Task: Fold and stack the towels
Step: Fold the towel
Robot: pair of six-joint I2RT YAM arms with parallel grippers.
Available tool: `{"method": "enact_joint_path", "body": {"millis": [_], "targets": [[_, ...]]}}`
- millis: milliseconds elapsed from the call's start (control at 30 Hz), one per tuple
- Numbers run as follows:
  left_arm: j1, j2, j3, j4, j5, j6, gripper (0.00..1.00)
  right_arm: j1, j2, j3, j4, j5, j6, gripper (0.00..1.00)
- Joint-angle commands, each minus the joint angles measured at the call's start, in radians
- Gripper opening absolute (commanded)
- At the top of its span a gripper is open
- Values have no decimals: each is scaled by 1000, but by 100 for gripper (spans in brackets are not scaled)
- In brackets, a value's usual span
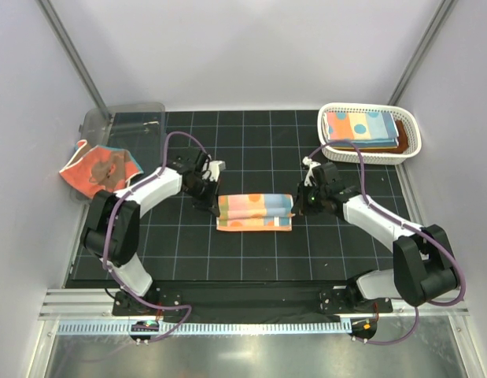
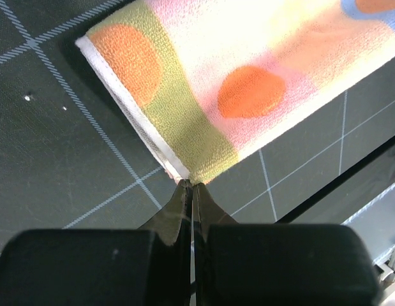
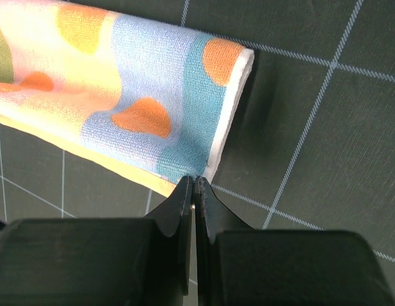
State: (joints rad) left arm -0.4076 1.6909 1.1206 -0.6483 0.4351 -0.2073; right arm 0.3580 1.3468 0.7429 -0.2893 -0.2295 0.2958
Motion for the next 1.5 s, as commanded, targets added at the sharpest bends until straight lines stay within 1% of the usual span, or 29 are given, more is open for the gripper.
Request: {"method": "enact_joint_path", "body": {"millis": [0, 200, 367, 533, 600, 633, 667, 700, 767, 800, 867, 900, 967, 1033, 1067, 1100, 1133, 1200, 1233, 1300, 1400, 1467], "targets": [[-10, -46, -5, -17, -30, -12, 0, 6, -44, -4, 1, 10, 26, 1], [-16, -68, -19, -28, -82, -18, 0, 7, -47, -17, -19, 4, 60, 1], [-19, -88, -30, -30, -93, -21, 0, 7, -61, -23, -30, 18, 62, 1], [-36, -82, -50, -30, -101, -21, 0, 7, -61, -68, 4, 1, 88, 1], [-46, -66, -51, -33, -108, -23, 0, 13, -57, -83, 22, -27, 104, 6], [-57, -59, -50, -36, -116, -27, 0, 15, -58, -98, 39, -28, 120, 13], [-62, -54, -48, -45, -127, -27, 0, 18, -60, -102, 41, -27, 126, 13], [-65, -47, -45, -51, -131, -29, 6, 19, -61, -105, 41, -24, 128, 14], [-69, -45, -41, -77, -145, -33, 14, 19, -63, -99, 13, -18, 129, 22], [-72, -56, -39, -85, -151, -34, 23, 19, -67, -90, -8, -2, 129, 28], [-74, -76, -33, -106, -185, -37, 33, 19, -92, -57, -83, 9, 135, 44], [-74, -88, -25, -131, -221, -37, 38, 19, -103, -45, -112, 7, 135, 47], [-74, -117, 13, -169, -322, -64, 40, 19, -127, 7, -213, 2, 141, 49], [-77, -129, 41, -159, -309, -90, 40, 19, -138, 25, -226, -13, 151, 48], [-79, -135, 50, -137, -290, -142, 40, 19, -141, 27, -217, -33, 178, 48], [-95, -142, 45, -111, -257, -168, 40, 19, -137, 26, -196, -50, 196, 45], [-103, -148, 35, -37, -199, -197, 39, 21, -129, 13, -130, -94, 221, 42], [-129, -155, -20, 45, -148, -292, 39, 22, -97, -10, -45, -126, 285, 40], [-135, -154, -39, 117, -135, -322, 37, 22, -87, -35, 23, -129, 304, 40], [-143, -131, -87, 162, -119, -354, 35, 22, -60, -68, 87, -126, 328, 40], [-145, -88, -126, 170, -179, -356, 34, 21, -31, -115, 157, -116, 341, 40], [-143, -68, -142, 171, -208, -353, 34, 22, -3, -138, 186, -113, 344, 42]]}}
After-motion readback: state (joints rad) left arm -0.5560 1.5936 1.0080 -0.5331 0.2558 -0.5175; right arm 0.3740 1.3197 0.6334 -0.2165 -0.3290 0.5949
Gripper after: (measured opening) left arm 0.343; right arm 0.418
